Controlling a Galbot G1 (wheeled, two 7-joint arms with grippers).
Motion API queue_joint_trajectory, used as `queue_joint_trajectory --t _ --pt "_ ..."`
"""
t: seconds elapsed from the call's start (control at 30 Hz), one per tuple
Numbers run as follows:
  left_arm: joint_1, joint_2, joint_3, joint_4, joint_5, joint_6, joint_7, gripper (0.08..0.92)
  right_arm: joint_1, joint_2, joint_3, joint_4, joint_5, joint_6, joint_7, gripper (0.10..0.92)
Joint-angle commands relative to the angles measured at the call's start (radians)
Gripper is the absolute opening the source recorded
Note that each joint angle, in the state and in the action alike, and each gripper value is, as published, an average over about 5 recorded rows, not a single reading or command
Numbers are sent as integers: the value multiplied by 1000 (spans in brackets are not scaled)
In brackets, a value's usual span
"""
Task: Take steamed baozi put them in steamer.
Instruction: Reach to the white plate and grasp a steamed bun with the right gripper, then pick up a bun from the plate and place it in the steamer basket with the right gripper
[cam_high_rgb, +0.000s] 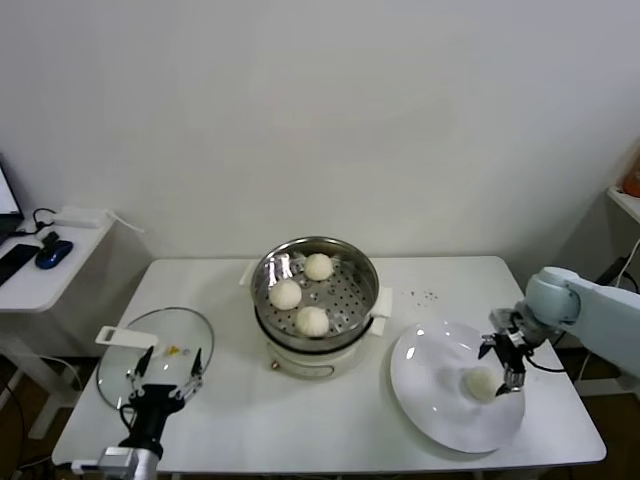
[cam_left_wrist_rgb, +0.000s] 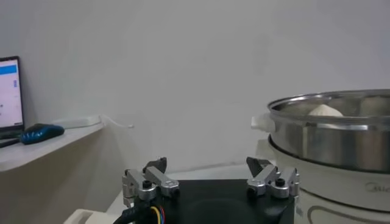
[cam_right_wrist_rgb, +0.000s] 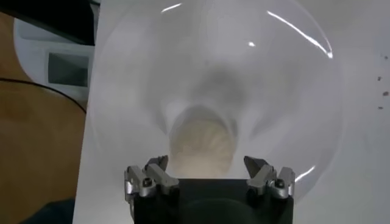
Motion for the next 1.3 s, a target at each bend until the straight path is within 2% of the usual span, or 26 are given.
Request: queue_joint_trajectory --t 0.03,0.73,1.0,1.3 --pt "-2 1 1 6 -1 0 2 823 -58 6 34 -10 -15 -6 7 823" --pt "-6 -1 4 8 -24 10 -2 823 -95 30 72 -37 -30 -4 19 817" --pt "-10 -1 3 9 -22 12 -3 823 -93 30 73 -35 -28 -4 19 711" --pt "-12 -1 3 13 -23 10 -3 823 -8 13 35 -12 20 -9 16 696"
